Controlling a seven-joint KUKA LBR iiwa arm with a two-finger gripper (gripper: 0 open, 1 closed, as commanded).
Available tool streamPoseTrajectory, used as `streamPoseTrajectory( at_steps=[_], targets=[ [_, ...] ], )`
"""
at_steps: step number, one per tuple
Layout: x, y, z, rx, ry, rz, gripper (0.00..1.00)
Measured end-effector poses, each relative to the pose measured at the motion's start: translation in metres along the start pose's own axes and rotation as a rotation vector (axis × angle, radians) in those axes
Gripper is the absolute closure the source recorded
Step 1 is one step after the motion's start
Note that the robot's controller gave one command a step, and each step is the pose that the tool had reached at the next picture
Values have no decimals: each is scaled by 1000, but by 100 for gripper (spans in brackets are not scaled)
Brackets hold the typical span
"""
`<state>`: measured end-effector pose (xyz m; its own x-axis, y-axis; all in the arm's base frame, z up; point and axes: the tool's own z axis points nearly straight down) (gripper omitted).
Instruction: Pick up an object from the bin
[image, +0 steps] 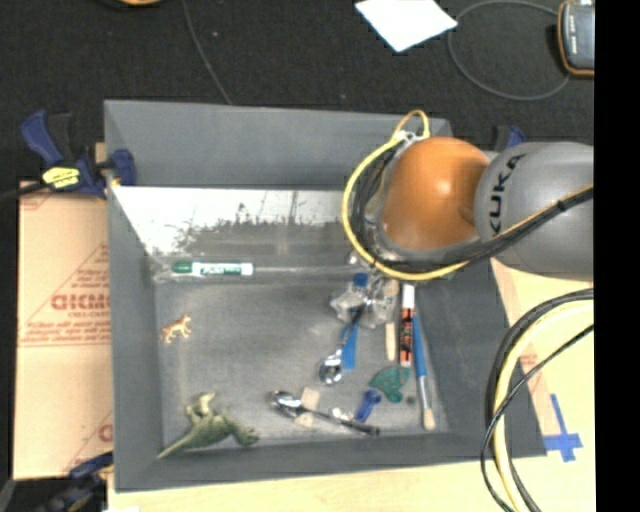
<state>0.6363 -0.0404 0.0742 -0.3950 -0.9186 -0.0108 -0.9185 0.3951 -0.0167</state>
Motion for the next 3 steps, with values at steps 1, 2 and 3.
streamPoseTrajectory(
  at_steps=[1,2,3],
  targets=[
    [0,-1,-11,3,-2,3,100],
    [0,0,-51,-1,-1,6,100],
    [-1,-2,-84,2,-2,5,100]
  ],
)
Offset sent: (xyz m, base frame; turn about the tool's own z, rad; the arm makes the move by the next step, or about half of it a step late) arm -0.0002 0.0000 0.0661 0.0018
